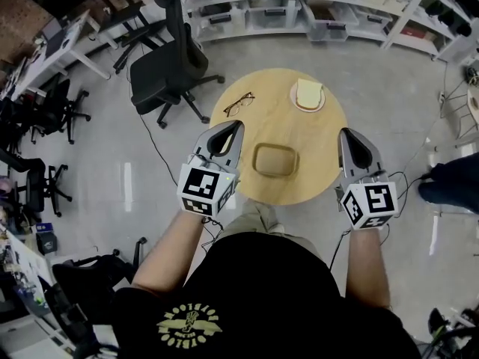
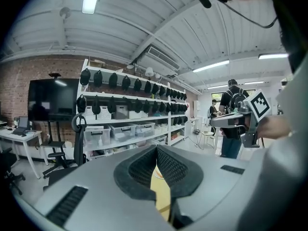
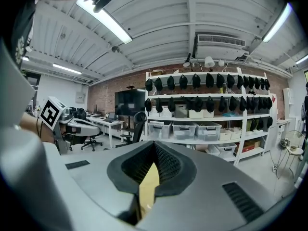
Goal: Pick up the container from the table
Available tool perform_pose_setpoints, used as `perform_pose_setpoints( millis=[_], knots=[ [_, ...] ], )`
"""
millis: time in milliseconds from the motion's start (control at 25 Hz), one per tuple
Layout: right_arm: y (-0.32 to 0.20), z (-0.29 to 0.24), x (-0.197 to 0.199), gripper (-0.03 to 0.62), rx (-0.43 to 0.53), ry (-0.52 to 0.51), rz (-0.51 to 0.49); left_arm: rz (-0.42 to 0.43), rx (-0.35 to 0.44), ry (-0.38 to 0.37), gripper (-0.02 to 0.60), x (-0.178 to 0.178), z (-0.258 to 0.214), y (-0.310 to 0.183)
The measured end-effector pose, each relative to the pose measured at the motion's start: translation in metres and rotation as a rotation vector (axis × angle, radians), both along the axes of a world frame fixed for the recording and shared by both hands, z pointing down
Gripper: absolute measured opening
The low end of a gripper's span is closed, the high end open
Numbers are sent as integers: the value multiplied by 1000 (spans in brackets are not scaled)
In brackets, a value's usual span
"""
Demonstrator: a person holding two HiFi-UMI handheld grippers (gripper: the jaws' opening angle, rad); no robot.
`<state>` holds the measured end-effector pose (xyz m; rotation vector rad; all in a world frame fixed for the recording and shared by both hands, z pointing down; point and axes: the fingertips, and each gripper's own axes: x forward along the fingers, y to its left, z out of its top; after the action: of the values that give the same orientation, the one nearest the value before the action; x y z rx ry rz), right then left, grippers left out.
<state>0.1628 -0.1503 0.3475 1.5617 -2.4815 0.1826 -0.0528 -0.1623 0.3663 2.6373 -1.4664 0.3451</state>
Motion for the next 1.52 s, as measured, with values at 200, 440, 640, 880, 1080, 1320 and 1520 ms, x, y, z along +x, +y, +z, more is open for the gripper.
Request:
perform_pose_setpoints(
  millis=[200, 440, 640, 880, 1080, 1320, 1520],
  knots=[
    [-19, 14, 3, 15, -33, -6, 11, 10, -47, 11, 17, 4, 17, -20],
    [-29, 47, 3, 15, -94, -17, 11, 26, -123, 30, 17, 12, 47, -32],
    [-35, 86, -3, 15, -165, -24, 2, 57, -198, 62, 17, 19, 80, -35],
    [-36, 130, -12, 15, -252, -14, -12, 66, -283, 59, 17, 20, 122, -34],
    [-34, 164, -17, 17, -328, 8, -26, 57, -360, 59, 17, 16, 156, -34],
    [-31, 206, -19, 18, -425, 21, -28, 11, -489, 93, 18, 5, 202, -31],
    [-29, 242, -21, 40, -494, 31, -40, 1, -593, 76, 20, 3, 245, -23]
  ],
)
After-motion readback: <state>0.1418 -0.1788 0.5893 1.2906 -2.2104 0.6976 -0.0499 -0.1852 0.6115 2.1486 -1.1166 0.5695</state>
